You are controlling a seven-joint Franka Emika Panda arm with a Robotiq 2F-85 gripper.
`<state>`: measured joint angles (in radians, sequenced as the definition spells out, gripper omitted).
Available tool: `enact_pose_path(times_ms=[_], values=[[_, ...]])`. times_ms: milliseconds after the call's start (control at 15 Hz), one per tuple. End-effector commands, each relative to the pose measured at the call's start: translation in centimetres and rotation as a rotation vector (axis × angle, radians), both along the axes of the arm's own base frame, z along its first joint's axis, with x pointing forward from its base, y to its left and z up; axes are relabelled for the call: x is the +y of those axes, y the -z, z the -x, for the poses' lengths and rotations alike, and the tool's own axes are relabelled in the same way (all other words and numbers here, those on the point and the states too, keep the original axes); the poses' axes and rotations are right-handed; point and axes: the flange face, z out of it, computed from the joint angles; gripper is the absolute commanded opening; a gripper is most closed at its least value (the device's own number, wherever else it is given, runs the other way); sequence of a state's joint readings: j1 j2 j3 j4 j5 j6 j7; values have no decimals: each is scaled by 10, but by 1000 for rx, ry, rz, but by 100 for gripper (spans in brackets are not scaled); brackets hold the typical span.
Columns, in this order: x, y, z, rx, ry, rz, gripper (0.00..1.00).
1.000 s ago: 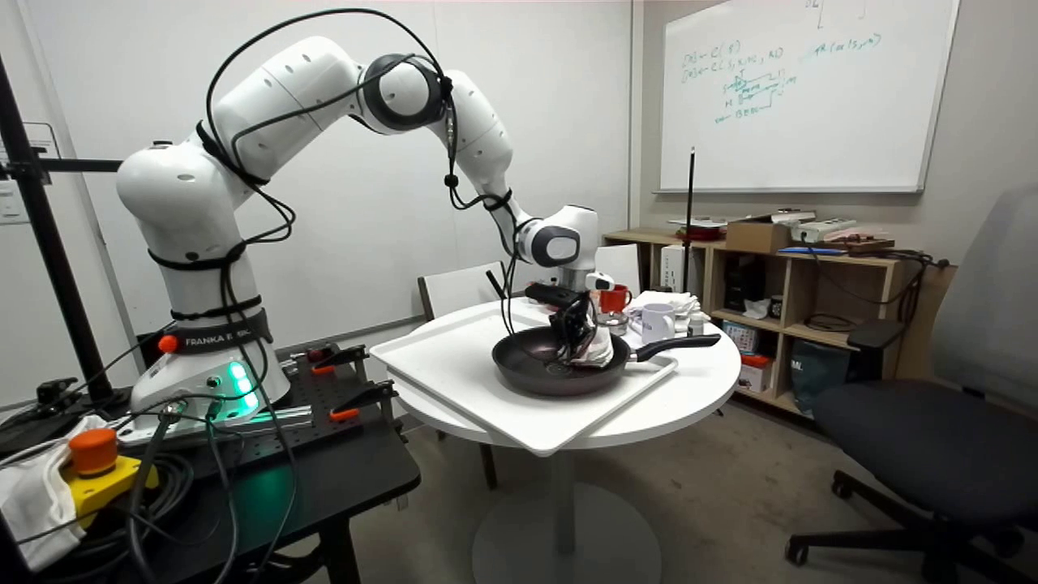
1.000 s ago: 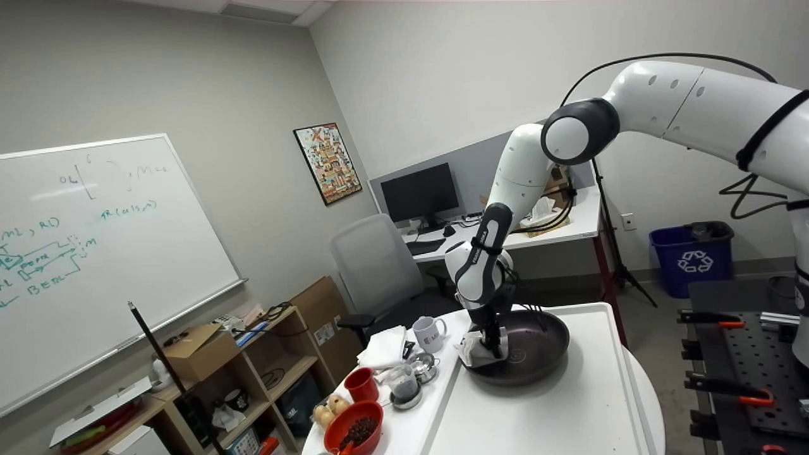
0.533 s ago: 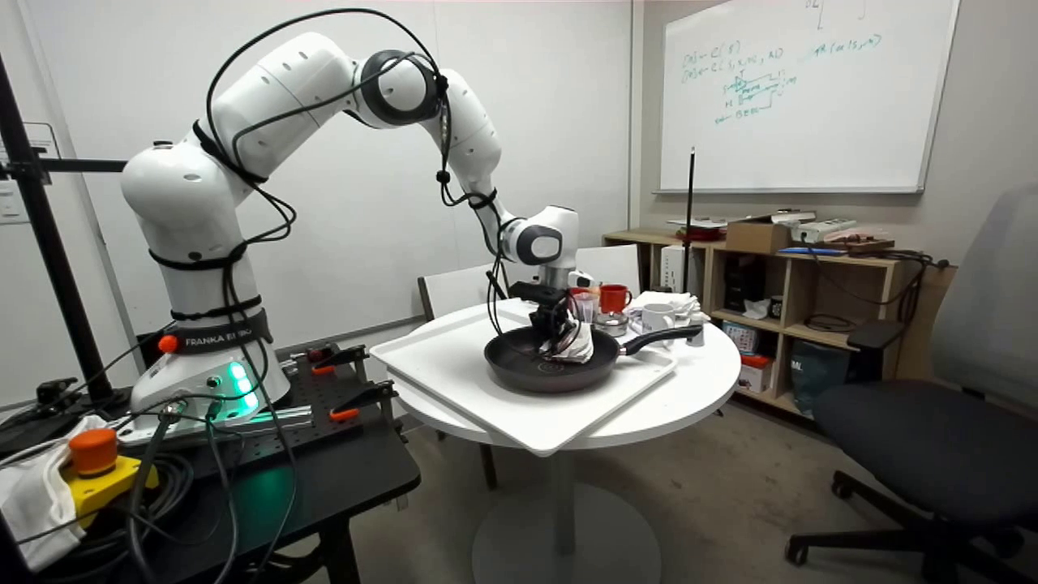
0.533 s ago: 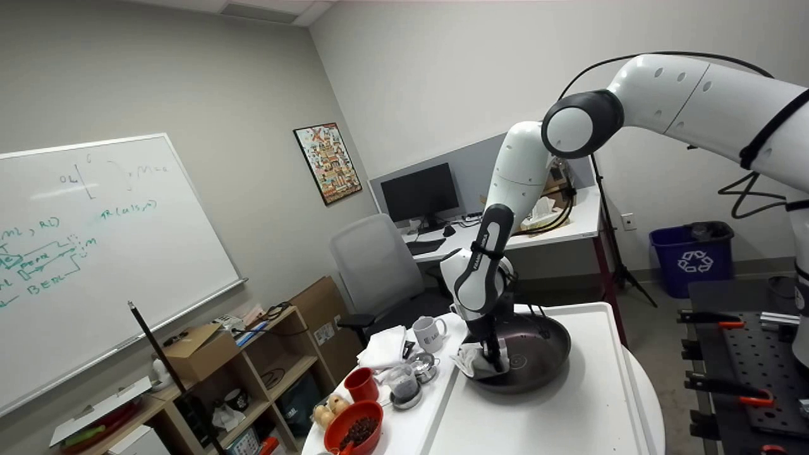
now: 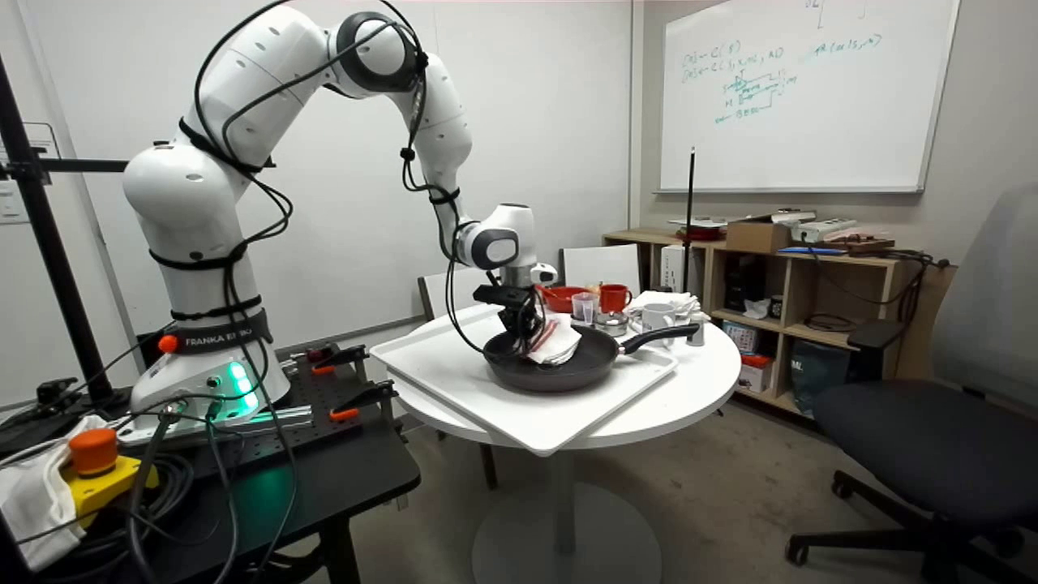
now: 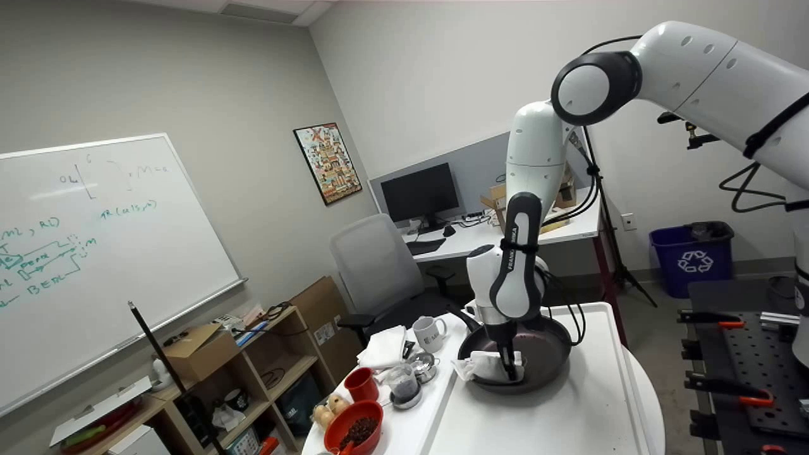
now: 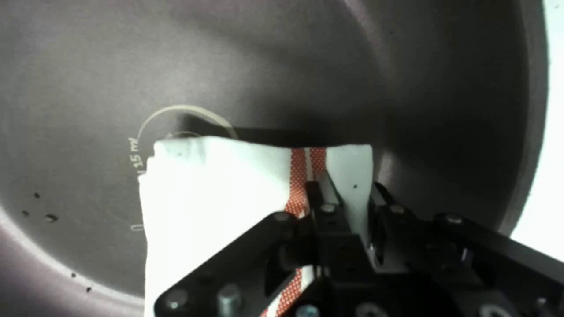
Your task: Pick up the white and red towel and use it to wipe the black pan, set the towel down on the tray
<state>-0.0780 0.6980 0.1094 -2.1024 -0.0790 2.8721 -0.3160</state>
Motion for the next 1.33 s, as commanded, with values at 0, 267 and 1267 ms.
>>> enact_pose_path(times_ms=[0,267,1267], values=[[19,-37,47,-126,-36,8,4],[41,-64,75,-213,-67,0,4],[167,-99,170,26,-448,-103,4]])
